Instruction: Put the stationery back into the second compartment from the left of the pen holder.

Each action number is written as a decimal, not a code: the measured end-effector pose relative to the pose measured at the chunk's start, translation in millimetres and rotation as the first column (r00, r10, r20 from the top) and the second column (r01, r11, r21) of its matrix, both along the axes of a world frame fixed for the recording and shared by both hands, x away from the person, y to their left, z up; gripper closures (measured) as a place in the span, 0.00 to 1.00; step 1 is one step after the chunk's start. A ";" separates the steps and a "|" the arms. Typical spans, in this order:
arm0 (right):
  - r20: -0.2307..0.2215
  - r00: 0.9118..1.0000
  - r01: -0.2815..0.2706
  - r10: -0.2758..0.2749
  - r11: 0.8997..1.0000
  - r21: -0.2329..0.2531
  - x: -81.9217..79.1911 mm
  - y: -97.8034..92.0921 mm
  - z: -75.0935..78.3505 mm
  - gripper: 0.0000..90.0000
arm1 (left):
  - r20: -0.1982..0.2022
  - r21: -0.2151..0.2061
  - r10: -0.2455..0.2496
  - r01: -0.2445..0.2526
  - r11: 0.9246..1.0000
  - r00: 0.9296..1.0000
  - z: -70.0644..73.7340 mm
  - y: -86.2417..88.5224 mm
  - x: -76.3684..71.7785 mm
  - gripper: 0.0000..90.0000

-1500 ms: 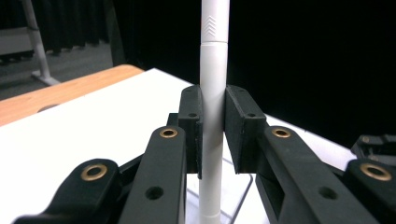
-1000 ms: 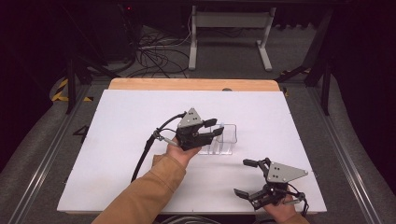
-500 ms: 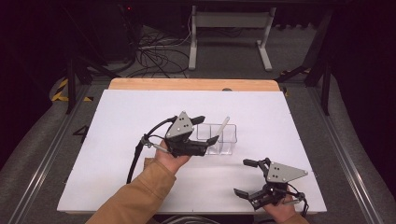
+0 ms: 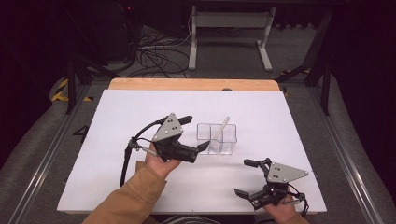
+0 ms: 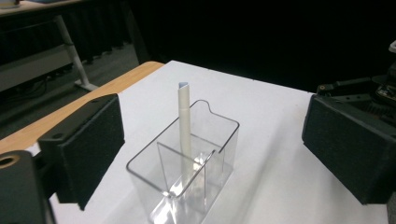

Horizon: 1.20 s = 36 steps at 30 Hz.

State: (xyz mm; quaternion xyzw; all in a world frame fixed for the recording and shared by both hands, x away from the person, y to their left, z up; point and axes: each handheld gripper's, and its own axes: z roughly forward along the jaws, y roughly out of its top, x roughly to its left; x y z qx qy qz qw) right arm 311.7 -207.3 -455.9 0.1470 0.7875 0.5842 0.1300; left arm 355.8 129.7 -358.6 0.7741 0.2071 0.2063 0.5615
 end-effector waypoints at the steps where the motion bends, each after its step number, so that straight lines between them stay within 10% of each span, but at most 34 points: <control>1: 0.000 1.000 0.001 -0.001 1.000 0.002 -0.2 -0.4 0.0 0.03 | 0.003 0.001 0.004 -0.004 1.000 1.000 -0.5 4.2 -2.3 0.06; 23: -0.004 1.000 0.027 -0.027 1.000 -0.001 -2.6 -1.1 -1.3 0.03 | -0.075 -0.009 0.070 -0.071 0.997 0.995 -50.8 101.4 -38.4 0.03; 36: -0.010 0.999 0.032 -0.032 0.999 -0.005 -2.6 -2.1 -2.5 0.03 | -0.096 0.054 0.088 -0.083 0.995 0.991 -97.3 140.0 -55.2 0.01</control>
